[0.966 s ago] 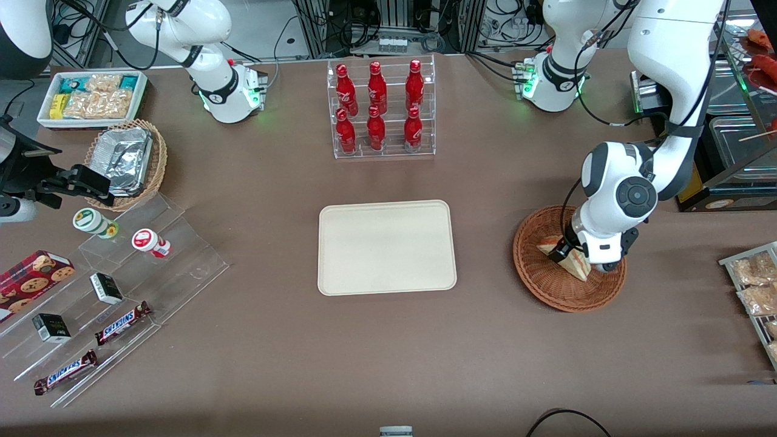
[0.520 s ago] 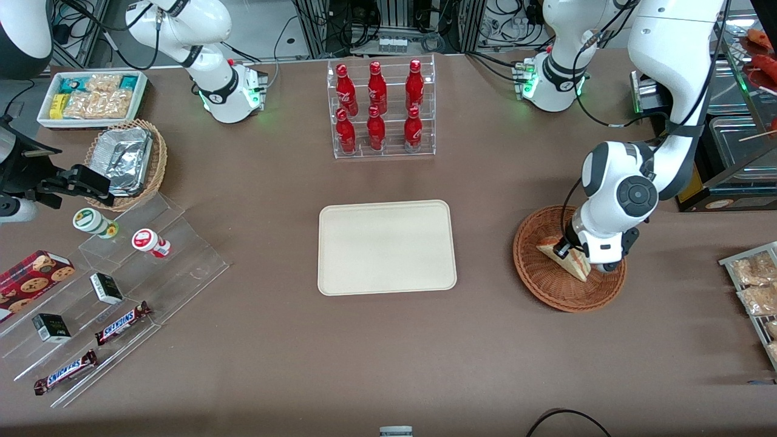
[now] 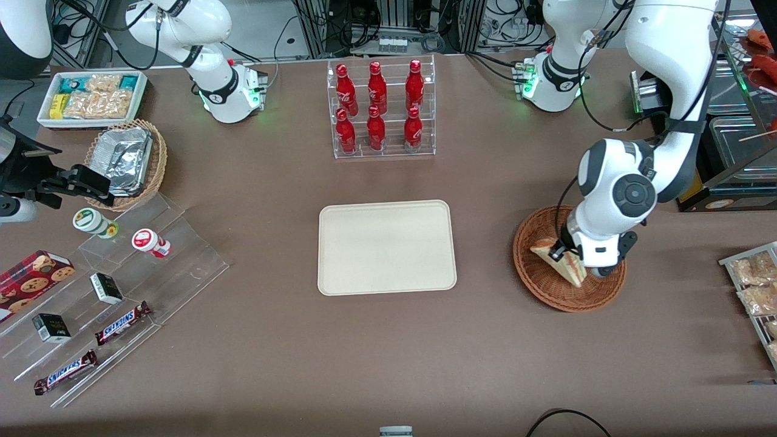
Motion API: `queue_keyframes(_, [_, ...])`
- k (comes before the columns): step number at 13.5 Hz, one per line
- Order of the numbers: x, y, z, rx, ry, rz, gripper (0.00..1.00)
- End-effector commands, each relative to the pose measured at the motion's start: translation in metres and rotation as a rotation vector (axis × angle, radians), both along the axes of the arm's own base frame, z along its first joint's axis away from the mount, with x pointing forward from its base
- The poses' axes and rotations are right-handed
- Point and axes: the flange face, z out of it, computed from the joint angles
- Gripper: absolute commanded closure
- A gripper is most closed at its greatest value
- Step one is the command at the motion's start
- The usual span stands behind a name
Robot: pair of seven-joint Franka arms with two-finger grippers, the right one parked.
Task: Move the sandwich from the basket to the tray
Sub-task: 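Lower the left gripper and close it on the sandwich's wrapped edge, then lift the sandwich out of the basket with the left gripper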
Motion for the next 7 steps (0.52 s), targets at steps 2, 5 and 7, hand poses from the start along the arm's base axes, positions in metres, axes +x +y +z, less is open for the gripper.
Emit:
queue_keyframes(2, [0.006,-0.047,0.032,0.003,0.027,-0.159,1.00])
queue_keyframes(5, [0.006,-0.117,0.041,0.004,0.053,-0.285,1.00])
queue_keyframes(7, [-0.001,-0.160,0.040,-0.002,0.046,-0.367,1.00])
